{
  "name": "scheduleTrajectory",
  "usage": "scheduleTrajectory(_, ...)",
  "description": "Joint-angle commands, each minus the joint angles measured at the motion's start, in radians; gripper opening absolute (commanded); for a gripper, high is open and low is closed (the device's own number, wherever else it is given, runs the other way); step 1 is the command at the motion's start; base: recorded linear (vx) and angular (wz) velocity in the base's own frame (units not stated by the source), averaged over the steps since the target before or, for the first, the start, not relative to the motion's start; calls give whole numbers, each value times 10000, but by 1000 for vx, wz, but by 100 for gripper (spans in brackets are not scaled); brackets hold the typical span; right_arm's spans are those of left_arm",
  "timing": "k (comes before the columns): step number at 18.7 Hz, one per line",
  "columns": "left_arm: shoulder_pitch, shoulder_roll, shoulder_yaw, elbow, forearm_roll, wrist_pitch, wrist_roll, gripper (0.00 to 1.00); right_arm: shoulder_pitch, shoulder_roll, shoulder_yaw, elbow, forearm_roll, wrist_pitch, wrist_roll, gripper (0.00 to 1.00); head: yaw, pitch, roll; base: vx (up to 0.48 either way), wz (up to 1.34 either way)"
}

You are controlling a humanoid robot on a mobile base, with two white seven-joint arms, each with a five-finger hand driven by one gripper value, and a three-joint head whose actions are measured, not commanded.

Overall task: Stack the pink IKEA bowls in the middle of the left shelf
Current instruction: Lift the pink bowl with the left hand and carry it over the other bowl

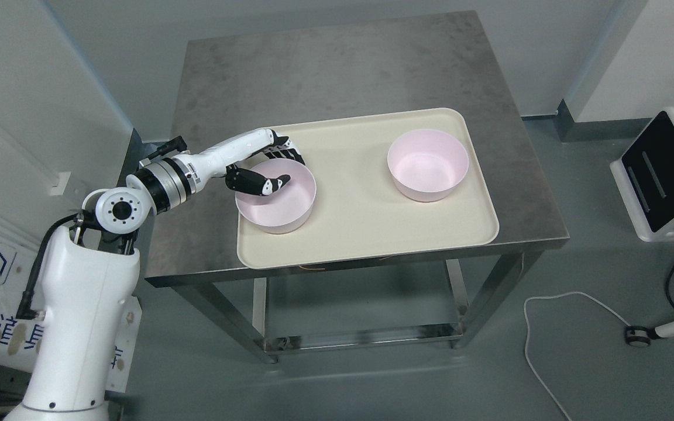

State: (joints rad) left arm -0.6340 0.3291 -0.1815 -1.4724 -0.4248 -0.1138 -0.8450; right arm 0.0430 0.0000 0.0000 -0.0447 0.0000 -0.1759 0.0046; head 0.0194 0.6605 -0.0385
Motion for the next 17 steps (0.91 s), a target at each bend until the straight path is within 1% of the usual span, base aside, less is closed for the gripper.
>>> scheduleTrajectory(1, -118, -529, -195, 581, -614, -594, 13, 9, 0, -175, -107, 3, 77, -5, 0, 100, 0, 0, 0, 0, 0)
scheduleTrajectory(2, -118, -545, -195, 627, -645, -701, 13, 5, 0, -175, -107, -13, 77, -5, 0, 100, 0, 0, 0, 0, 0)
scheduleTrajectory(4, -164, -866, -88, 703, -646, -825, 13, 0, 0, -175, -107, 3, 77, -5, 0, 100, 0, 0, 0, 0, 0)
scheduleTrajectory(6, -225, -1096, 34, 704, -600, -856, -2, 0, 0, -175, -107, 3, 77, -5, 0, 100, 0, 0, 0, 0, 0)
scheduleTrajectory(7, -347, -1340, 187, 704, -554, -841, -63, 0, 0, -175, -107, 3, 77, -5, 0, 100, 0, 0, 0, 0, 0)
scheduleTrajectory(8, -621, -1738, 416, 704, -538, -825, -170, 0, 0, -175, -107, 3, 77, -5, 0, 100, 0, 0, 0, 0, 0)
scheduleTrajectory(9, -928, -2334, 722, 704, -538, -749, -460, 0, 0, -175, -107, 3, 77, -5, 0, 100, 0, 0, 0, 0, 0)
scheduleTrajectory(11, -1587, -3027, 1001, 704, -538, -657, -906, 0, 0, -175, -107, 3, 77, -5, 0, 100, 0, 0, 0, 0, 0)
scheduleTrajectory(13, -2186, -3117, 925, 689, -538, -214, -1030, 0, 0, -175, -107, 2, 77, -5, 0, 100, 0, 0, 0, 0, 0)
scheduleTrajectory(14, -2386, -3117, 728, 704, -538, -90, -1060, 0, 0, -175, -107, 3, 77, -5, 0, 100, 0, 0, 0, 0, 0)
scheduleTrajectory(17, -2557, -3117, -1461, 932, -569, -73, -877, 1, 0, -175, -107, 3, 77, -5, 0, 100, 0, 0, 0, 0, 0)
